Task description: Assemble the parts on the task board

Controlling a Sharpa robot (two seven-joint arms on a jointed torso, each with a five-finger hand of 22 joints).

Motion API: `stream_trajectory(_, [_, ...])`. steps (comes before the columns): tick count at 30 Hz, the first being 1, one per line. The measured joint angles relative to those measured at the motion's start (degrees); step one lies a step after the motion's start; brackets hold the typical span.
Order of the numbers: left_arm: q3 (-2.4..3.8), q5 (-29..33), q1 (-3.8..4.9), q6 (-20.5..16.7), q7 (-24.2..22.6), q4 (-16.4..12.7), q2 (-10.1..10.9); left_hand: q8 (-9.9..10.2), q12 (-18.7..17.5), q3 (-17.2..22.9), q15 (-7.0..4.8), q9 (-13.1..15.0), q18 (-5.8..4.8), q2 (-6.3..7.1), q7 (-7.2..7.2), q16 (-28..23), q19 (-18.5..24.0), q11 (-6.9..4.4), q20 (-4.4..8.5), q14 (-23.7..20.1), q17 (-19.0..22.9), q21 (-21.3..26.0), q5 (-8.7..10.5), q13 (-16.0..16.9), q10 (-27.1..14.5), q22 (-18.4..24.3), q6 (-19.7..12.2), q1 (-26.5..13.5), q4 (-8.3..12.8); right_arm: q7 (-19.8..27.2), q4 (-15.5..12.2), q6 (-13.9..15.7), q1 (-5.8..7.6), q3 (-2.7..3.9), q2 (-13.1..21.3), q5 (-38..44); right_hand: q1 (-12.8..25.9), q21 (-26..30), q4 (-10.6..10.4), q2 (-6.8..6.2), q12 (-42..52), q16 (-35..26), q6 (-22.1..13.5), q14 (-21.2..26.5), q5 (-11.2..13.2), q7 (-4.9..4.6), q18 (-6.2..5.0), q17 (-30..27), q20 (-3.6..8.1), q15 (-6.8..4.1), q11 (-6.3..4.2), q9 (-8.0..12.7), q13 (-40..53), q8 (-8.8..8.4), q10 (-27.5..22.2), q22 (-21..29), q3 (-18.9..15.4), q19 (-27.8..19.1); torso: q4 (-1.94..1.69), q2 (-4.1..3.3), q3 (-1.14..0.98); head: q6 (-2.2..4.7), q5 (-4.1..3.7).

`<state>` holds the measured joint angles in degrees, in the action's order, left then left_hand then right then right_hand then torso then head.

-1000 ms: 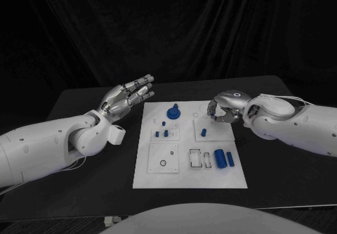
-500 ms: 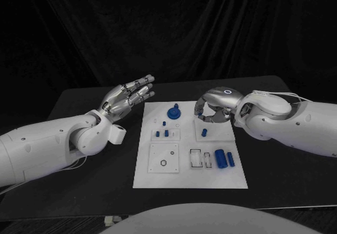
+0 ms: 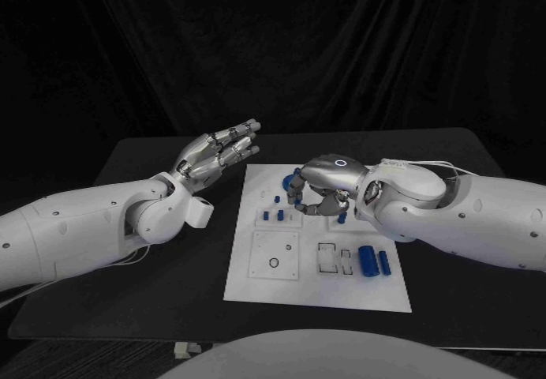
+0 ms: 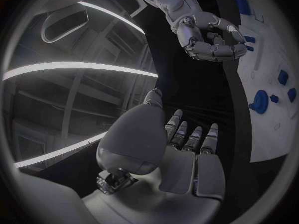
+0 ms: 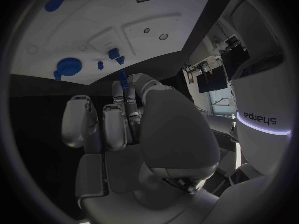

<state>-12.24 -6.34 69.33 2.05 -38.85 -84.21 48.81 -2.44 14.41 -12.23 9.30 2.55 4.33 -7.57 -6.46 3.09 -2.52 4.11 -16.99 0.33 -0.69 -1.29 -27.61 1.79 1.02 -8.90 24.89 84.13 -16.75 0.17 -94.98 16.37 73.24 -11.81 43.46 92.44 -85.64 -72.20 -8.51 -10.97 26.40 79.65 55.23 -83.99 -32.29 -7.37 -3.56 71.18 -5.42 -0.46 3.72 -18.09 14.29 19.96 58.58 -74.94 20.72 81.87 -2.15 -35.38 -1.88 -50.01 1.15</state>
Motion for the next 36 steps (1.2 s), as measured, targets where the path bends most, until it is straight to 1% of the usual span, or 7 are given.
stream_trajectory(6, [0.0, 0.0, 0.0, -0.4, 0.0, 0.0, 0.2, 0.0, 0.0, 0.0, 0.0, 0.0, 0.01, 0.0, 0.0, 0.0, 0.0, 0.0, 0.0, 0.0, 0.0, 0.0, 0.0, 0.0, 0.0, 0.0, 0.0, 0.0, 0.0, 0.1, 0.6, 0.0, -2.24, 0.0, -1.5, 0.5, 0.2, 0.0, 0.2, 0.21, 0.3, 0.0, -0.2, 0.0, 0.0, 0.01, 0.0, -0.1, 0.0, 0.0, -0.13, -0.1, 0.0, 0.0, 0.3, 0.0, 0.2, 0.0, -0.05, -0.01, 0.02, 0.0, 1.27])
stream_trajectory(10, [0.0, 0.0, -0.01, -0.4, 0.0, -0.2, 0.2, 0.0, 0.0, 0.0, 0.0, 0.0, 0.01, 0.0, 0.0, 0.0, 0.0, 0.0, 0.0, 0.0, 0.0, 0.0, 0.0, 0.0, 0.0, -0.1, 0.0, 0.0, 0.0, 0.2, 1.0, 0.0, -3.83, -0.04, -2.3, 1.0, 0.2, 0.0, 0.2, 0.21, 0.3, 0.0, -0.2, 0.0, 0.0, 0.01, 0.0, -0.1, 0.0, 0.0, -0.13, -0.1, 0.1, 0.0, 0.3, 0.0, 0.2, 0.0, -0.04, -0.01, 0.02, 0.0, 1.88])
stream_trajectory(16, [0.0, 0.0, -0.01, -0.4, 0.0, -0.3, 0.3, 0.0, 0.0, 0.0, 0.01, 0.0, 0.01, -0.23, 0.0, 0.0, 0.0, 0.0, 0.0, 0.0, 0.0, 0.0, 0.0, 0.0, 0.0, -0.1, 0.0, 0.2, 0.0, 0.4, 1.1, -0.1, -5.06, -0.05, -2.6, 1.5, 0.2, 0.2, 0.1, 0.2, 0.3, 0.0, -0.2, 0.0, 0.2, 0.01, 0.0, -0.1, 0.0, 0.0, -0.13, -0.1, 0.1, 0.0, 0.3, 0.0, 0.1, 0.0, 0.0, 0.0, 0.02, 0.0, 2.78])
stream_trajectory(18, [0.0, 0.0, -0.01, -0.4, 0.0, -0.3, 0.4, 0.0, 0.0, 0.0, 0.01, 0.0, 0.02, -0.23, 0.0, 0.0, 0.0, 0.0, 0.0, 0.0, 0.0, 0.0, 0.0, 0.0, 0.0, -0.1, 0.0, 0.2, 0.0, 0.4, 1.1, -0.1, -5.34, -0.04, -2.6, 1.6, 0.2, 0.2, 0.1, 0.2, 0.3, 0.0, -0.4, 0.0, 0.2, -0.2, 0.0, -0.1, 0.0, 0.0, -0.13, -0.1, 0.1, 0.0, 0.3, 0.0, 0.1, 0.0, 0.01, 0.01, 0.02, 0.0, 2.91])
stream_trajectory(21, [0.0, 0.0, -0.02, -0.4, 0.0, -0.3, 0.4, 0.0, 0.0, 0.0, 0.22, 0.0, 0.02, -0.46, -0.21, 0.0, 0.0, 0.0, 0.0, 0.2, 0.0, 0.0, 0.0, 0.0, 0.0, -0.1, 0.2, 0.5, 0.0, 0.4, 0.8, -0.1, -5.69, -0.03, -2.5, 1.7, 0.2, 0.2, 0.1, 0.2, 0.3, 0.0, -0.6, 0.0, 0.4, 0.0, 0.0, -0.1, 0.0, 0.0, -0.12, 0.0, 0.1, 0.0, 0.3, 0.0, 0.1, 0.0, 0.02, 0.02, 0.03, 0.0, 3.05])
stream_trajectory(28, [0.0, 0.0, -0.12, -0.4, 0.0, -0.3, 0.4, 0.0, 0.0, 0.1, 0.65, 0.0, 0.02, -0.73, -0.21, 0.2, 0.0, 0.0, 0.0, 0.2, 0.0, 0.0, 0.0, 0.0, 0.0, -0.1, 0.2, 0.7, 0.1, 0.4, 0.2, -0.1, -6.64, -0.02, -2.1, 1.9, 0.2, 0.2, 0.1, 0.19, 0.5, -0.2, -0.7, 0.0, 0.8, -0.12, 0.0, -0.3, 0.0, 0.0, -0.12, -0.1, 0.2, 0.0, 0.3, 0.0, 0.1, 0.0, 0.02, 0.03, 0.03, 0.0, 2.93])
stream_trajectory(36, [0.0, 0.0, -0.27, -0.3, 0.0, -0.4, 0.4, 0.0, 0.0, 0.2, 0.64, 0.0, 0.02, -0.75, -0.21, 0.2, 0.0, -0.01, 0.0, 0.2, 0.0, 0.0, -0.23, 0.0, 0.0, -0.2, 0.2, 0.8, 0.2, 0.4, -0.1, -0.1, -7.37, -0.03, -1.8, 2.0, 0.2, 0.2, 0.1, 0.19, 0.5, -0.2, -0.8, 0.0, 0.9, -0.2, 0.0, -0.3, -0.01, 0.0, -0.11, -0.1, 0.2, 0.0, 0.3, 0.0, 0.1, -0.4, 0.02, 0.03, 0.03, 0.0, 2.87])
